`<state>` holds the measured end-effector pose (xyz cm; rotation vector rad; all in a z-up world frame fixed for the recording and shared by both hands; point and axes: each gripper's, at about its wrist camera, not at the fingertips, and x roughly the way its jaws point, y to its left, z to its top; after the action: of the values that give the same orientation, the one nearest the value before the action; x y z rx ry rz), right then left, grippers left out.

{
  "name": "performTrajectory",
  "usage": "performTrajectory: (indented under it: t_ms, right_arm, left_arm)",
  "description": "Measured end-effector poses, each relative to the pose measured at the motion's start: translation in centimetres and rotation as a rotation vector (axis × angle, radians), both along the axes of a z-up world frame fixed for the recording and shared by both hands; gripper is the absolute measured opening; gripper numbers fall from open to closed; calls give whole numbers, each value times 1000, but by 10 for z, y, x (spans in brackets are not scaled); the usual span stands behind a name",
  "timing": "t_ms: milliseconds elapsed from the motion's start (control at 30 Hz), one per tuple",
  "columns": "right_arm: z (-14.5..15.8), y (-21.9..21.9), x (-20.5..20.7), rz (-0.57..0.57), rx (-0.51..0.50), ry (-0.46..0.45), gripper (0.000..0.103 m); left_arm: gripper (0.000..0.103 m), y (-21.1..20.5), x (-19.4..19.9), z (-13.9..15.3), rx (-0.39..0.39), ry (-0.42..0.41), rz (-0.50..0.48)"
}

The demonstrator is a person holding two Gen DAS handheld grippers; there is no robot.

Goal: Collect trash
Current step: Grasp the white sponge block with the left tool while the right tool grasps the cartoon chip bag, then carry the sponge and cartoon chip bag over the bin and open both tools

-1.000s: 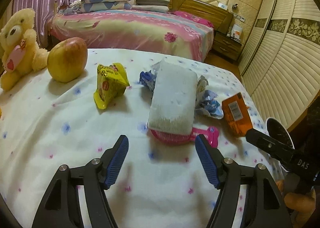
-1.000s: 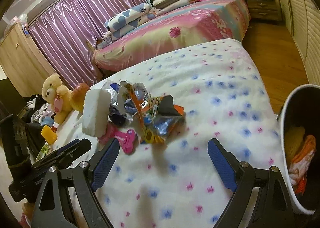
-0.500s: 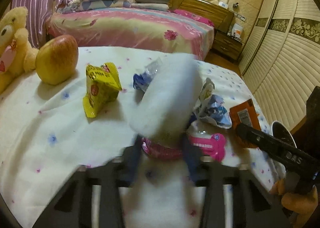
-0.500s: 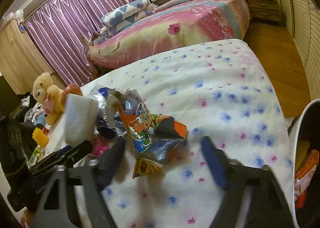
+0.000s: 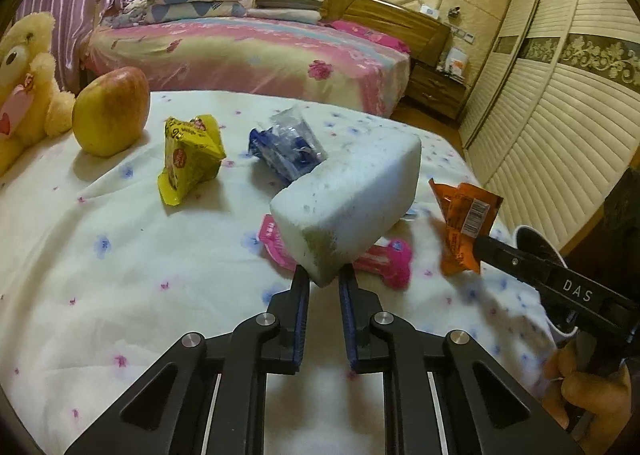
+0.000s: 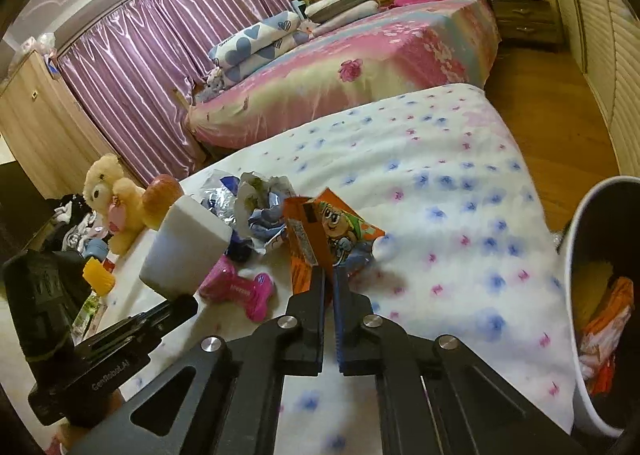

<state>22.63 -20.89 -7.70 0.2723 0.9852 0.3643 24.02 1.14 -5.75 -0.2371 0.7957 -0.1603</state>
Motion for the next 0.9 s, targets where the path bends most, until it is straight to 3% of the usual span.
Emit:
performTrajectory:
  t_ms: [233, 900]
  right_arm:
    - [11, -13, -20, -25, 13, -19, 2]
    - [34, -65, -63, -119, -4, -68, 0]
  left_arm:
    - [13, -12, -19, 3, -8, -9, -41]
    - [13, -61, -24, 4, -17, 5, -175]
